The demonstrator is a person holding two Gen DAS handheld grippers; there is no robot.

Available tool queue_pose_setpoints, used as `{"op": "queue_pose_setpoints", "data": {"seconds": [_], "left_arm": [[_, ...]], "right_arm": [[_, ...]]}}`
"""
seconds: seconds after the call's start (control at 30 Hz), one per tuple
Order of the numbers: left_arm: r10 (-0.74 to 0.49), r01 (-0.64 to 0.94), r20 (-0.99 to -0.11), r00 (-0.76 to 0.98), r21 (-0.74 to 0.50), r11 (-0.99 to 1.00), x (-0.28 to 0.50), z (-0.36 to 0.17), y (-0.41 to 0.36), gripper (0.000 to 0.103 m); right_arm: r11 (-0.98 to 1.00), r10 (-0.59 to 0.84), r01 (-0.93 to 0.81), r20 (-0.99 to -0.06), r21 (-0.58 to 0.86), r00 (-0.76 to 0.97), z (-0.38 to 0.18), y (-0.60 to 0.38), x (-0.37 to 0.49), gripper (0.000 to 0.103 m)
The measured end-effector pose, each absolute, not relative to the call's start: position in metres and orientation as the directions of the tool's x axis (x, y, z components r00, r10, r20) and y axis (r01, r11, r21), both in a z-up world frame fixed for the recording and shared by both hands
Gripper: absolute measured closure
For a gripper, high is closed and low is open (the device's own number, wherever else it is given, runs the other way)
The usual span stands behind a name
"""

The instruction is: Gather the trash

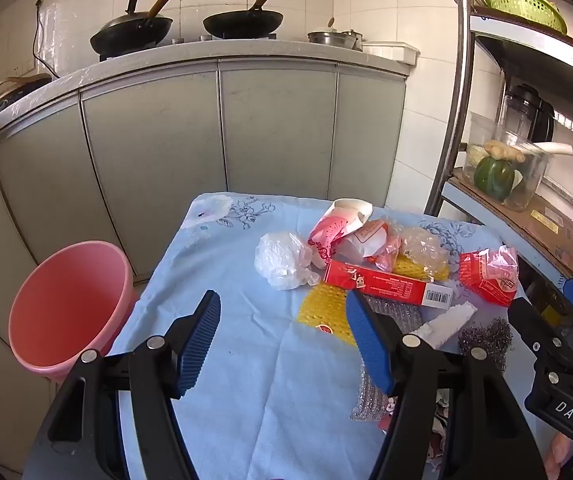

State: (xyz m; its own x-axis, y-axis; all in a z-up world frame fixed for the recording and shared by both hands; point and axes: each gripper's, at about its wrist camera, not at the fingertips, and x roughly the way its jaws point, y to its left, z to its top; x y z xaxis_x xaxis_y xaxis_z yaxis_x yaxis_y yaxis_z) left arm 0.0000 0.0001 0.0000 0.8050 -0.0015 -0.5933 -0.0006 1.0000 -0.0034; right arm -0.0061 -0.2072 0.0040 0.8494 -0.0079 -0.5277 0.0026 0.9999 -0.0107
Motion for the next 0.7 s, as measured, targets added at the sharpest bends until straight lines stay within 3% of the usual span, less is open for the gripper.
{"op": "queue_pose_setpoints", "data": {"seconds": [0.7], "left_arm": [[-0.003, 0.001, -0.597, 0.803, -0.003, 1.0, 0.0, 0.0001, 0.0001, 0.038]], "right_arm": [[1.0, -0.023, 0.019, -0.495, -0.012, 0.868, 0.01, -0.207, -0.0106, 0.004]]}}
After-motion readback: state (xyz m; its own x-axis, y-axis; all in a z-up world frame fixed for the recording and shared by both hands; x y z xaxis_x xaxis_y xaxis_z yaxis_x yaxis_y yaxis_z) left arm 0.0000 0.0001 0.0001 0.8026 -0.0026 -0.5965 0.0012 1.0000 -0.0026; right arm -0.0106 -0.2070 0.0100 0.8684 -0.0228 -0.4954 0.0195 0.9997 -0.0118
